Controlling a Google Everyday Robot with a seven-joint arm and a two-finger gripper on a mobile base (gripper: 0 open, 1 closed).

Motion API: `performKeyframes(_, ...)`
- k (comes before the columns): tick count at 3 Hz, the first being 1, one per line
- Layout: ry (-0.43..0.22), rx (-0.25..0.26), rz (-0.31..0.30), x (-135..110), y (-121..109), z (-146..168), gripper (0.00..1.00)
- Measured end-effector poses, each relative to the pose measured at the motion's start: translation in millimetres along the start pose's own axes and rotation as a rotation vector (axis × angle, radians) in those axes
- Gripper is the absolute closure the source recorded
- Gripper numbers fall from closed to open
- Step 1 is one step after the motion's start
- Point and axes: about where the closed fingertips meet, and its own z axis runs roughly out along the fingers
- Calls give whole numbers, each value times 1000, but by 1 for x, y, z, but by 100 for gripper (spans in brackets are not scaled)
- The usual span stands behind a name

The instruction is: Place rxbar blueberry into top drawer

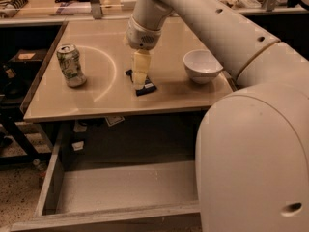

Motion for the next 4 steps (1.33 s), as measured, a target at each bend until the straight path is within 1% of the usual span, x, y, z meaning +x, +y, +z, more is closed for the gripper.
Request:
performKeyframes(1, 18, 4, 10, 47, -1, 23, 0)
performKeyframes(2, 11, 2, 3, 47, -5, 24, 0)
performKeyframes(3, 1, -1, -32, 35, -8, 23, 0)
performKeyframes(4, -10, -11, -46, 31, -11, 27, 0)
